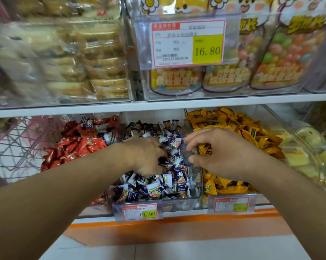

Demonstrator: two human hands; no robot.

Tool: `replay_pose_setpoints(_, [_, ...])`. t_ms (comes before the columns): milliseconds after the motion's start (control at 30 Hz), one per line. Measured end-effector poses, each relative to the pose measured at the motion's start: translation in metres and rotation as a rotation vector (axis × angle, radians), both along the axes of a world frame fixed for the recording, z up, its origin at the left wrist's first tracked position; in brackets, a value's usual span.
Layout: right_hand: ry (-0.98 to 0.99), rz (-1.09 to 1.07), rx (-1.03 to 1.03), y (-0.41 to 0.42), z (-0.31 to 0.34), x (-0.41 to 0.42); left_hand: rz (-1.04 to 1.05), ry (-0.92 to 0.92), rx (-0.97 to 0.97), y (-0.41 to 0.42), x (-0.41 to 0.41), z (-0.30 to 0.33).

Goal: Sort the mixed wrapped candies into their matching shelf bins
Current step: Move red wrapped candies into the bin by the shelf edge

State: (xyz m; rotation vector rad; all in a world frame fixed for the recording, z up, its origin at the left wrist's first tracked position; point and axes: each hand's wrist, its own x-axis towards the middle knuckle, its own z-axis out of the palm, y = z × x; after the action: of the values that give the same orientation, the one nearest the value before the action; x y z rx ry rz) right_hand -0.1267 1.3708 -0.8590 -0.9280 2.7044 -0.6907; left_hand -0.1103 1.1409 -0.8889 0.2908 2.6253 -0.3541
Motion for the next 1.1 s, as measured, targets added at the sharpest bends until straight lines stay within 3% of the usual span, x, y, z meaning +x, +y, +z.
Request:
replay_pose_setpoints(333, [-0.048,-0.029,0.001,0.001,0.001,-0.001,0.039,-0.156,0.005,-0.003,0.016,0.030])
replay_pose_setpoints(600, [-0.047,-0.041,-0.008,-0.001,0.001,-0.003,0.099,0.205,0.314,0.004,-0.019,0.008])
replay_pose_setpoints(733, [-0.048,-0.031,-0.008,-0.001,0.001,-0.002,0.190,0.070,0.192,0.014,-0.028,-0.023])
replay_pose_setpoints(1100, [-0.058,-0.027,-0.015,0.001,0.001,-0.003,0.032,-0.022,0.101,0.005,0.001,-0.015])
